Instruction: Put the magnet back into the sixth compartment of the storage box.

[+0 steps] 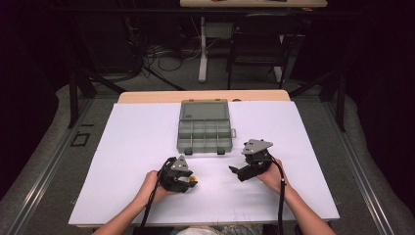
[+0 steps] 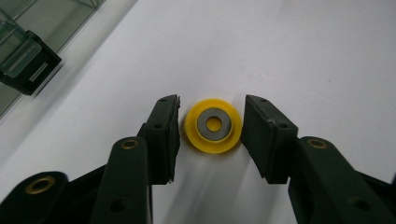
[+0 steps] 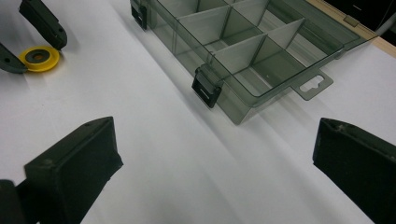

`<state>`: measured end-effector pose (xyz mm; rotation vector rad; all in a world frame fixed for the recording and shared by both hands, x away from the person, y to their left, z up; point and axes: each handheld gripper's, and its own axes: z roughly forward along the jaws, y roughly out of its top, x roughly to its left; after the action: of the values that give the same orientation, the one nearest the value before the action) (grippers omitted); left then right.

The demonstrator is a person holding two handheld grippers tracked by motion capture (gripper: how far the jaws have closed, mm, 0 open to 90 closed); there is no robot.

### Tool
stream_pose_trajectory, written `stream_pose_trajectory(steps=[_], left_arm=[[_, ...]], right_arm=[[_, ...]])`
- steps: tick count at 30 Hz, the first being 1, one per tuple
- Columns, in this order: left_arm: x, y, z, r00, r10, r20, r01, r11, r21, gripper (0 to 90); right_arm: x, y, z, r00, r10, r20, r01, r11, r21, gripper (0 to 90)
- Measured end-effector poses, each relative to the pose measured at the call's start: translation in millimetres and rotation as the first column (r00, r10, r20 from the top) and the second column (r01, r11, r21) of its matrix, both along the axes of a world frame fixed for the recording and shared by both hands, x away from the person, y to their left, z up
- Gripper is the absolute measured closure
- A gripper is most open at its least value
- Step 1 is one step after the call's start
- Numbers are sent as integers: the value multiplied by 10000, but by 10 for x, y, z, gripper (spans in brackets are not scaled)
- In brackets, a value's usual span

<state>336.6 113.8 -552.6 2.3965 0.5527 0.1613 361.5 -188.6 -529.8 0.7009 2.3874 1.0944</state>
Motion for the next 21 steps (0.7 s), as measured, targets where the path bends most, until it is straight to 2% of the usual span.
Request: stream_pose_trajectory(steps=[3, 21], left_arm=[[0, 1, -1, 10000, -86, 26, 86, 10000, -3, 614], [-24, 14, 23, 9997, -31, 263, 32, 10000, -20, 629]], right_arm=[[-1, 0, 0, 10000, -11, 15, 11, 10000, 5, 0], [-1, -6, 3, 10000, -60, 27, 60, 10000, -40, 0]])
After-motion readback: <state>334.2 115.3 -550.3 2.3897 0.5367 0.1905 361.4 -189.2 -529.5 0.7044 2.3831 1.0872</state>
